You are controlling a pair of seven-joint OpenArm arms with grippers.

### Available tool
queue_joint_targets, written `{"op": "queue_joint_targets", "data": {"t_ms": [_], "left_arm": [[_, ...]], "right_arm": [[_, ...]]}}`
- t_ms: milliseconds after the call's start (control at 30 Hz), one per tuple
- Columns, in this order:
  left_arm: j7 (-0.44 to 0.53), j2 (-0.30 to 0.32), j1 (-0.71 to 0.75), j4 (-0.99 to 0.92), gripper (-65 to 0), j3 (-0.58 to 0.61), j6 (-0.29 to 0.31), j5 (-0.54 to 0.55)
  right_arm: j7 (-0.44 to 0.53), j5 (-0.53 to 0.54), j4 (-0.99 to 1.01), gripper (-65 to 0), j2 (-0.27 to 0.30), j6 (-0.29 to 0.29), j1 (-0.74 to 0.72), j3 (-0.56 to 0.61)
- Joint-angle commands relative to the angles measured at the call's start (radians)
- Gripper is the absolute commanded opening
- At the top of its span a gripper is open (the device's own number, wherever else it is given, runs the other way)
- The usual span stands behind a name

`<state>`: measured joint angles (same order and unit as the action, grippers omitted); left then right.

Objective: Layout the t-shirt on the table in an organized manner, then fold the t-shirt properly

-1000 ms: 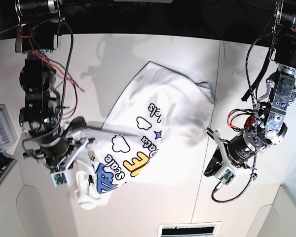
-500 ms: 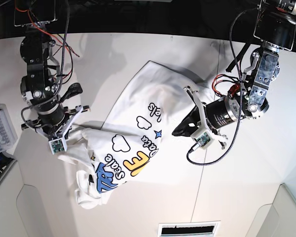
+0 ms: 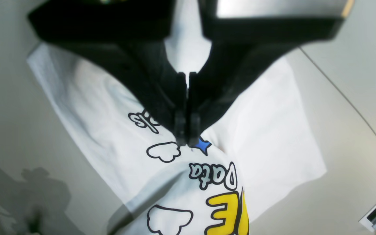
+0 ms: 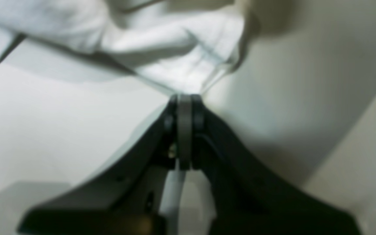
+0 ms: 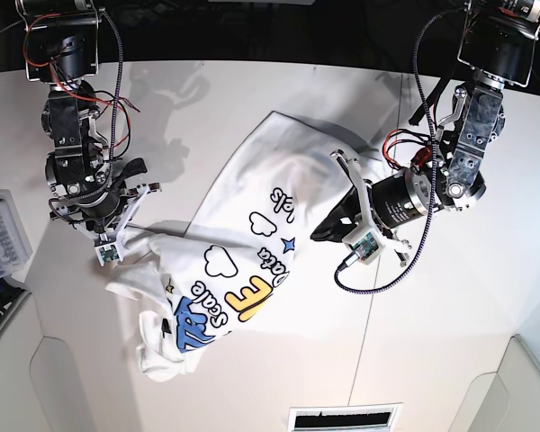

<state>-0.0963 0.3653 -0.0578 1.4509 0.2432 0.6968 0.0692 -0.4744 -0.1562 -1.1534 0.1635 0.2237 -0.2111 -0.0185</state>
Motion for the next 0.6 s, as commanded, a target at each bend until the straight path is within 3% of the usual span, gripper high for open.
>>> {"op": "queue_joint_targets", "data": {"t_ms": [0,333,567], "left_arm": [[0.024,0.003,-0.011,0.015,-65.0,0.005,0.001,0.015],[-0.001,-0.005,0.003,0.015,-65.0,0.168,0.001,-0.035],[-0.002,-0.005,0.003,0.015,-65.0,0.181,0.001,-0.061]], "right_arm": [[-0.002,-0.001,-0.002,-65.0,0.006,0.000,-0.013,-0.003],[-0.046,0.026,-0.004,-65.0,0.005,0.021,-0.010,-0.003],[-0.088,0.038,-0.035,-65.0,0.006,0.068,-0.006,-0.003]]}}
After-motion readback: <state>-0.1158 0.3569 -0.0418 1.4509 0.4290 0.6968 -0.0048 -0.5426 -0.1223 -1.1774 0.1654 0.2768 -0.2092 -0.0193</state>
